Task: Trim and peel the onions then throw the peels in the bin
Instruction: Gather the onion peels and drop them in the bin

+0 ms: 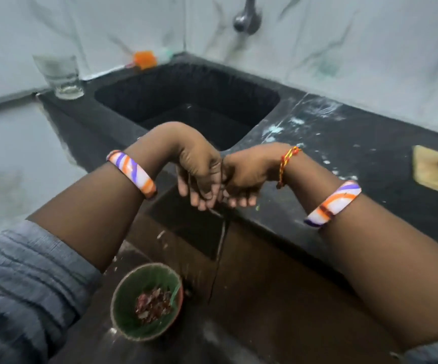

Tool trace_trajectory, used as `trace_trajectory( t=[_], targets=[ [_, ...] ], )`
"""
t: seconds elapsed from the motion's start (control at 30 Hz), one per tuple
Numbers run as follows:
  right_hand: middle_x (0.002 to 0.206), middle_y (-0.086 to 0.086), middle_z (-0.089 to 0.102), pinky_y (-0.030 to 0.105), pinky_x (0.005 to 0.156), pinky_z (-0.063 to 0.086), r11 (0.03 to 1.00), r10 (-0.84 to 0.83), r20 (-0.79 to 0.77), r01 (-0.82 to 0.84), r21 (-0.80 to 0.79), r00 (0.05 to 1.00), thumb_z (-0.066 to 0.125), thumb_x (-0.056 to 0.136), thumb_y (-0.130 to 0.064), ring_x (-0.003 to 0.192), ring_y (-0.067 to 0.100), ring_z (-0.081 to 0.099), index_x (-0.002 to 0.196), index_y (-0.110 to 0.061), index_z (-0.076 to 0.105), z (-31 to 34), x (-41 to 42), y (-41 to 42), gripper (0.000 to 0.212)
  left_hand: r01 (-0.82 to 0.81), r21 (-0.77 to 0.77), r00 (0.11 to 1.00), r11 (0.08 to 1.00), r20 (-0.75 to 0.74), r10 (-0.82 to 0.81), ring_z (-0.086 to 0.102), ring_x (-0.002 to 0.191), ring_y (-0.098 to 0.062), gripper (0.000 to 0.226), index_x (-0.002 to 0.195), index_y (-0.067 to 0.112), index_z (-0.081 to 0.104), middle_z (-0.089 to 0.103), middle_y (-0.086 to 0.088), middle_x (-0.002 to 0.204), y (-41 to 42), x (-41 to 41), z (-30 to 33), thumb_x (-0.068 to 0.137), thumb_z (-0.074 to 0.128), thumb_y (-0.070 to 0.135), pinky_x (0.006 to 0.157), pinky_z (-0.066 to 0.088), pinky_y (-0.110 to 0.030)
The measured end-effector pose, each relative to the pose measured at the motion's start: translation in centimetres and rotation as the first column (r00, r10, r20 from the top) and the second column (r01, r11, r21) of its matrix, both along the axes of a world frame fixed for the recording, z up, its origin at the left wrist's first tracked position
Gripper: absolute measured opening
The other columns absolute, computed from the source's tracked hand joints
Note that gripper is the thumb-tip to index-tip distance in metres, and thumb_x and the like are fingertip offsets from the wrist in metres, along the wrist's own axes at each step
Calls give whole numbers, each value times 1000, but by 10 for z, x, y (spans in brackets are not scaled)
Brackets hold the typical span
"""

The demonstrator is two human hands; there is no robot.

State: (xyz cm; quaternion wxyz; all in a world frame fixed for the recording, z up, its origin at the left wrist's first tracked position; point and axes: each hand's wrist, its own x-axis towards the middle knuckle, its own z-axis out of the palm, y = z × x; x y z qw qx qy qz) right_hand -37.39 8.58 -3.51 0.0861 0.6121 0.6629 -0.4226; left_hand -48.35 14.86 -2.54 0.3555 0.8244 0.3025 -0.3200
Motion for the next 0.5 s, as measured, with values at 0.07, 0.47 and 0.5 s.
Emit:
trace_trajectory(
  t=[0.07, 0.47, 0.5],
  targets=[
    [67, 7, 55, 16, 40, 47, 993, -85, 22, 83, 84, 996, 42, 93, 3, 48, 11, 51, 78, -9, 55, 19, 33, -7, 23, 13, 57, 995, 998, 95, -18, 64, 64, 1, 16, 85, 17, 64, 67, 5, 78, -3, 34, 17, 90, 52, 8, 54, 50, -13],
    [74, 10, 63, 21, 43, 44, 752, -602, 116, 512, 415, 790, 53, 83, 0, 54, 18, 56, 87, -7, 65, 25, 245, -92, 15, 68, 260, 885, 963, 431, -179, 63, 67, -14, 10, 76, 10, 60, 65, -9, 79, -59, 280, 10, 84, 58, 4, 62, 54, -29],
    [76, 10, 63, 22, 44, 44, 728, -631, 124, 531, 433, 766, 53, 83, 0, 55, 18, 56, 96, -7, 65, 23, 264, -100, 19, 78, 275, 874, 958, 444, -198, 63, 67, -15, 12, 74, 10, 59, 63, -8, 76, -65, 300, 8, 84, 57, 5, 60, 54, -28]
  ],
)
